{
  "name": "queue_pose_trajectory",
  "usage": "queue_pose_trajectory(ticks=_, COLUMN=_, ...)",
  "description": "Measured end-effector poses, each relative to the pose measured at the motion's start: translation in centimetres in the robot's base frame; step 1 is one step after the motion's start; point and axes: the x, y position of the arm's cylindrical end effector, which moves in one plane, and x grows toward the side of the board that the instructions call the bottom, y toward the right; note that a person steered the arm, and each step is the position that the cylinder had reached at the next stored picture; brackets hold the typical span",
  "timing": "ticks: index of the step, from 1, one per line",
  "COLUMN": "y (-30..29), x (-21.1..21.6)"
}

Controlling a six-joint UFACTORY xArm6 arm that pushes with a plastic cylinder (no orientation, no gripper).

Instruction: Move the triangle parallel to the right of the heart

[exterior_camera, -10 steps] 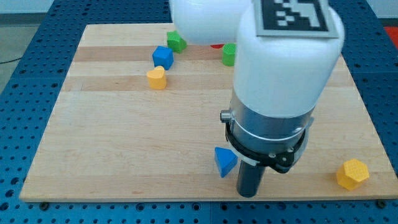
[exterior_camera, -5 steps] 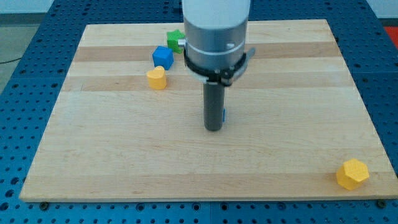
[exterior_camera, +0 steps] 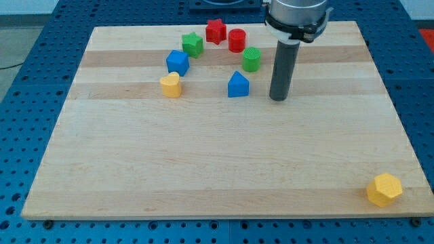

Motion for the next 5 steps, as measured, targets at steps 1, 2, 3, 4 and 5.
queue_pose_trajectory(ticks=1, y=-1.4, x=-0.7)
queue_pose_trajectory(ticks=2, y=-1.6, x=-1.4)
queue_pose_trajectory(ticks=3, y=-2.5, x=-1.9)
queue_pose_trajectory(ticks=4, y=-4.3, x=-2.0)
queue_pose_trajectory(ticks=5, y=-5.5, x=-2.0)
